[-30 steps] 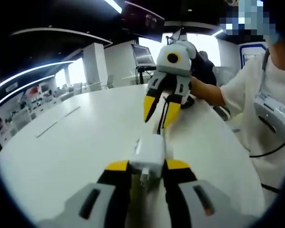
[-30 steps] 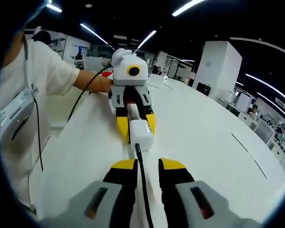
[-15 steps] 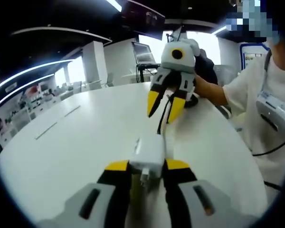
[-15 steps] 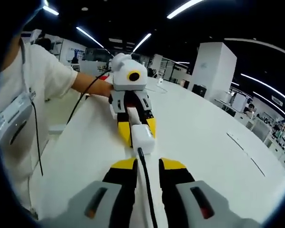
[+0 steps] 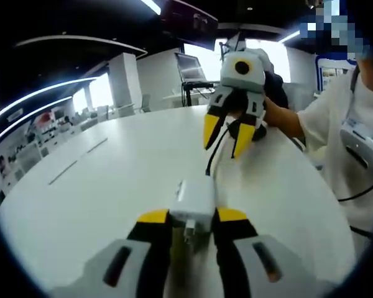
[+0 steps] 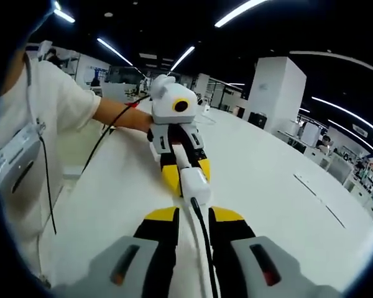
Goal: Plug the desk Type‑C cable into the charger adapter.
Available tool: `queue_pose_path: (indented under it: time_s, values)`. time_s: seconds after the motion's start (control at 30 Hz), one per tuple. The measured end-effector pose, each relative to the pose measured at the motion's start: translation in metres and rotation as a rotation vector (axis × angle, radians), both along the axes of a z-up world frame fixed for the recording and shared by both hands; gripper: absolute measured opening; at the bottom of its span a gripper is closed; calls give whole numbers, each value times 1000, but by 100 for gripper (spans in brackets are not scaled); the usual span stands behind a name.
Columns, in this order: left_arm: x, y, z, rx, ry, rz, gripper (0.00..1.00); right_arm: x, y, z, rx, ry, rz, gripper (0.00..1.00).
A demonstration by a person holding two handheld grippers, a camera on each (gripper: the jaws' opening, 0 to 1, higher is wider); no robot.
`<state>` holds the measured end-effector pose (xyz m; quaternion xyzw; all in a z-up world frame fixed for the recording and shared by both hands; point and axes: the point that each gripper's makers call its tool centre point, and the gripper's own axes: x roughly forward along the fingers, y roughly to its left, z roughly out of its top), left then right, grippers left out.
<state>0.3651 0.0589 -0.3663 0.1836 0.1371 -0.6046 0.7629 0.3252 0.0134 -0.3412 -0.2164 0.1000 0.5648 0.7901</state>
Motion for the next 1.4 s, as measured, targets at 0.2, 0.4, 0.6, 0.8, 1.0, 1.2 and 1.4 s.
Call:
queue_pose_path:
  time_s: [0.2, 0.4, 0.6, 0.8, 1.0, 1.2, 1.4]
  values:
    - [7, 1, 3, 6, -1, 5, 26, 4, -3, 5, 28, 3, -21, 21]
    - [11, 1, 4, 17, -6, 8, 26, 6, -4, 8, 45, 6, -32, 23]
    - [18, 2, 5, 22, -2, 14, 26, 8, -5, 10, 54, 0, -38, 25]
    - [23, 2, 4, 35, 2, 20, 26, 11, -6, 12, 68, -8, -47, 31]
    - [30, 2, 2, 43, 2, 29, 26, 15, -8, 16, 84, -18, -63, 39]
    - [37, 2, 1, 43, 5, 38, 26, 18, -9, 19, 97, -20, -73, 44]
    - [43, 2, 1, 46, 7, 48, 26, 18, -9, 20, 102, -20, -76, 45]
